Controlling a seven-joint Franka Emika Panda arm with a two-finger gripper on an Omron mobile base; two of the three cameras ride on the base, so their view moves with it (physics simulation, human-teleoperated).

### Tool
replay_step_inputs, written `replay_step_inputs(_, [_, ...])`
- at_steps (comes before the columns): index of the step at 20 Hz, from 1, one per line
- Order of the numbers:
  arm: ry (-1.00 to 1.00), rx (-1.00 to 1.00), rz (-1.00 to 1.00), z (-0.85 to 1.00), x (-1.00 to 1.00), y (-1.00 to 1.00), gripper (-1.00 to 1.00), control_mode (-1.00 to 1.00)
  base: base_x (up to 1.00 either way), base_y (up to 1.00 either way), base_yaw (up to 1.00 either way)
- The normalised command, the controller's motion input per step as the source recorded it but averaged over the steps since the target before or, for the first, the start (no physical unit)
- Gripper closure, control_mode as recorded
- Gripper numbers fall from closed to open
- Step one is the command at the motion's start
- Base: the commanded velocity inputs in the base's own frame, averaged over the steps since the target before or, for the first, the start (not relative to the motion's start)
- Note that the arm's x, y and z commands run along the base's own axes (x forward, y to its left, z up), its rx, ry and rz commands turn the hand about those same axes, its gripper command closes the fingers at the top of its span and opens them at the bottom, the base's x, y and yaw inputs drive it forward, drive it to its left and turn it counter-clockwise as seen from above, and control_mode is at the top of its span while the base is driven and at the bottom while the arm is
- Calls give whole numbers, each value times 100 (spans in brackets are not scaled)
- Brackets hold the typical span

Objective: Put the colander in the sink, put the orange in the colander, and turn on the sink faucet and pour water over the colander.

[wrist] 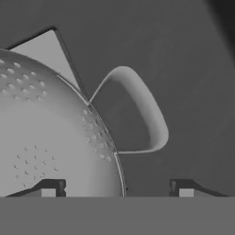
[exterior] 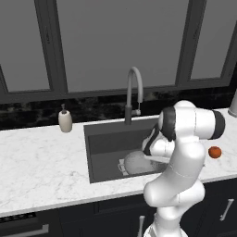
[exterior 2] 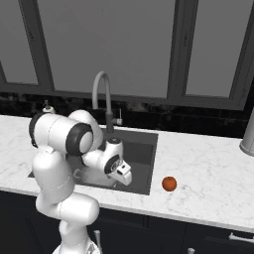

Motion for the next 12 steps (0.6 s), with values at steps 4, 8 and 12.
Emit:
replay_step_inputs(4, [0,3,0,61,-17,-31,-100,-100,0,0,0])
replay_step_inputs(8, [0,4,0,68,-37,-46,-100,-100,0,0,0])
replay_step_inputs(12, [0,0,0,77,-51,-45,-100,-100,0,0,0])
